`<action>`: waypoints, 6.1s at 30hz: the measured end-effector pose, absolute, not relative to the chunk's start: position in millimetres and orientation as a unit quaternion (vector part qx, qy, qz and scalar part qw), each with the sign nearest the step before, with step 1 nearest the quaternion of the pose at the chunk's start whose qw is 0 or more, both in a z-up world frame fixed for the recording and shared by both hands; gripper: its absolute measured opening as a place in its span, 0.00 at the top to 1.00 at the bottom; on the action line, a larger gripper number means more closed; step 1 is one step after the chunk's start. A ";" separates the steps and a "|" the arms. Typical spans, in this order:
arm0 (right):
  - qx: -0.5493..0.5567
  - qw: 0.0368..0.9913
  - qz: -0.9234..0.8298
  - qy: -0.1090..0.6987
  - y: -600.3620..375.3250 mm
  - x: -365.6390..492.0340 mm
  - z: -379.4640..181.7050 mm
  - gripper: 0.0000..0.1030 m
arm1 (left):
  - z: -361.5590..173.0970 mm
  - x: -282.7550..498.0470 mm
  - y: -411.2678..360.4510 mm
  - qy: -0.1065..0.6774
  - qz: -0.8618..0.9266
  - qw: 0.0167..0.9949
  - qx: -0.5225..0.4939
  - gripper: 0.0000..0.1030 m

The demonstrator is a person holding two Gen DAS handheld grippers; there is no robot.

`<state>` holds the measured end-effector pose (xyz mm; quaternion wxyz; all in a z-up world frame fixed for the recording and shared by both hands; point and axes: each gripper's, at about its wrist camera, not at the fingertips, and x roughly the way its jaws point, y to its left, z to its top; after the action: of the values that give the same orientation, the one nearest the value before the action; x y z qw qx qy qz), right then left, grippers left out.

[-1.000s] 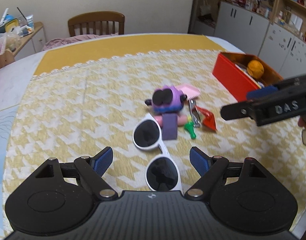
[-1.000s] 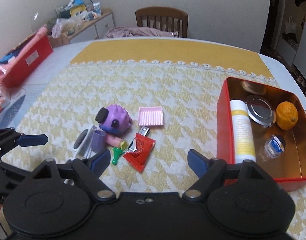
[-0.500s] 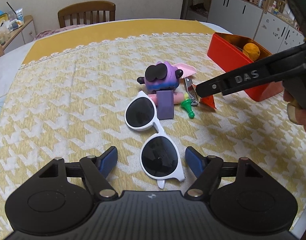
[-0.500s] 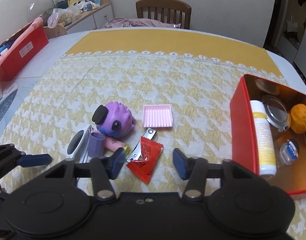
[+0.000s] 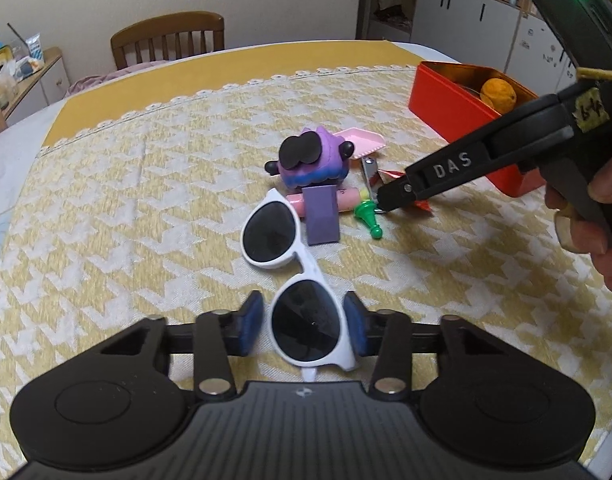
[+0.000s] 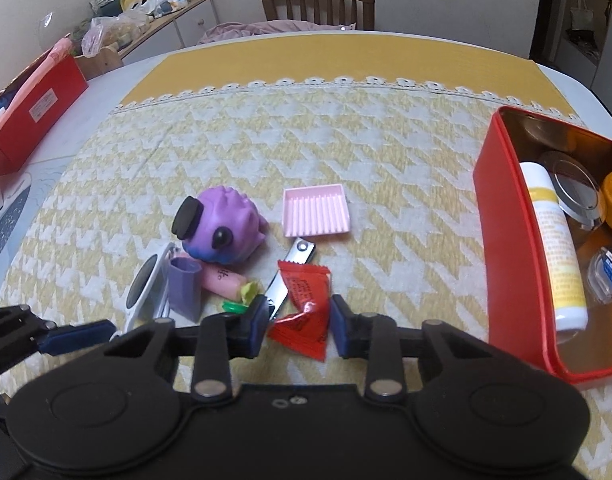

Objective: Organize rigid objects
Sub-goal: 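Grasp the white sunglasses with the left tool while the right tool grasps the red snack packet, then carry the sunglasses with the left tool while the right tool carries the packet to the red box, then release the packet into the red box with the right tool while the left tool releases the sunglasses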

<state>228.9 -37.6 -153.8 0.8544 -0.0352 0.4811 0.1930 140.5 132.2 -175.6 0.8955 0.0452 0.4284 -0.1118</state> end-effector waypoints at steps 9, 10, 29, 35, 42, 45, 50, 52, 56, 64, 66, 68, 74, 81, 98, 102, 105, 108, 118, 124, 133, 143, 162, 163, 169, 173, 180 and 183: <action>-0.036 0.860 0.185 0.475 -41.0 225.6 -150.9 0.76 | -174.7 142.4 128.9 0.431 -0.105 0.895 0.051 0.62; -0.033 0.861 0.184 0.473 -43.7 224.1 -149.2 0.76 | -173.8 143.1 129.8 0.432 -0.104 0.894 0.048 0.62; -0.024 0.876 0.208 0.434 -91.9 185.7 -95.8 0.76 | -135.6 157.2 154.5 0.431 -0.046 0.900 -0.038 0.96; -0.012 0.881 0.210 0.425 -116.3 180.2 -83.4 0.76 | -128.0 163.3 157.3 0.429 -0.035 0.901 -0.051 0.97; 0.014 0.878 0.206 0.432 -141.4 178.6 -85.4 0.76 | -130.3 161.2 154.3 0.435 -0.038 0.898 -0.051 0.86; 0.023 0.875 0.207 0.437 -148.0 177.1 -89.6 0.76 | -137.3 162.0 152.4 0.443 -0.040 0.894 -0.053 0.51; 0.023 0.872 0.209 0.442 -151.4 172.4 -94.2 0.76 | -154.1 157.2 139.4 0.456 -0.043 0.889 -0.016 0.43; 0.023 0.871 0.208 0.445 -151.9 171.2 -95.6 0.76 | -163.4 156.4 132.3 0.459 -0.043 0.887 0.007 0.43; 0.026 0.870 0.201 0.450 -155.0 170.7 -98.1 0.76 | -174.7 158.5 123.3 0.454 -0.036 0.890 0.032 0.43; 0.023 0.870 0.198 0.452 -154.6 167.8 -99.0 0.76 | -174.8 162.8 127.0 0.444 -0.040 0.895 0.023 0.60; 0.022 0.870 0.198 0.452 -153.4 167.3 -98.9 0.76 | -174.8 162.5 127.4 0.443 -0.044 0.895 0.027 0.60; 0.021 0.869 0.199 0.452 -152.0 167.0 -98.5 0.76 | -174.4 161.8 126.6 0.441 -0.045 0.896 0.033 0.61; 0.018 0.876 0.197 0.440 -151.5 168.8 -89.9 0.76 | -166.0 160.0 137.1 0.441 -0.032 0.897 0.000 0.61; 0.016 0.885 0.187 0.426 -160.1 174.6 -79.3 0.76 | -147.3 157.4 157.6 0.444 -0.018 0.894 -0.059 0.94; 0.028 0.894 0.168 0.414 -197.6 187.9 -75.5 0.76 | -93.4 147.5 135.7 0.386 -0.027 0.920 -0.070 0.94; 0.025 0.896 0.164 0.411 -210.3 192.3 -74.2 0.76 | -76.0 150.7 116.7 0.373 -0.054 0.923 -0.082 0.94; 0.023 0.897 0.161 0.410 -221.0 197.5 -73.7 0.76 | -66.6 157.3 97.0 0.366 -0.077 0.923 -0.084 0.94; 0.018 0.898 0.160 0.409 -229.9 202.6 -73.5 0.76 | -61.1 167.4 72.7 0.359 -0.097 0.925 -0.078 0.94; -0.001 0.897 0.154 0.413 -260.1 225.2 -82.5 0.76 | -61.8 213.8 -9.7 0.352 -0.145 0.923 -0.051 0.94; -0.019 0.892 0.155 0.424 -271.0 239.6 -92.1 0.76 | -76.5 247.9 -52.2 0.364 -0.152 0.918 -0.029 0.94; -0.074 0.878 0.176 0.439 -267.3 260.9 -107.0 0.76 | -96.5 284.4 -89.1 0.378 -0.152 0.913 -0.016 0.94; -0.132 0.862 0.199 0.447 -255.1 269.3 -121.2 0.76 | -121.9 302.3 -114.3 0.404 -0.152 0.902 0.001 0.94; -0.121 0.855 0.214 0.457 -260.1 272.3 -123.5 0.63 | -142.5 311.1 -111.8 0.445 -0.127 0.886 -0.003 0.92; -0.118 0.855 0.215 0.458 -260.4 271.7 -122.7 0.62 | -142.0 309.6 -111.9 0.445 -0.127 0.887 0.000 0.92; -0.098 0.857 0.213 0.459 -264.7 266.8 -116.3 0.55 | -136.8 300.4 -109.4 0.441 -0.135 0.887 -0.003 0.78; -0.088 0.861 0.210 0.455 -266.9 262.7 -109.4 0.52 | -128.4 290.2 -108.0 0.427 -0.140 0.894 0.000 0.71; -0.076 0.869 0.206 0.444 -268.0 253.5 -93.0 0.45 | -107.5 270.5 -101.0 0.398 -0.153 0.905 -0.004 0.71; -0.069 0.873 0.205 0.437 -268.1 246.5 -84.7 0.39 | -99.7 261.0 -95.5 0.387 -0.160 0.908 -0.003 0.70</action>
<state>246.5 -268.1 -84.7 0.8730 -0.0686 0.4371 0.2051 261.0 -95.5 -99.7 0.9080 -0.0027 0.3873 -0.1599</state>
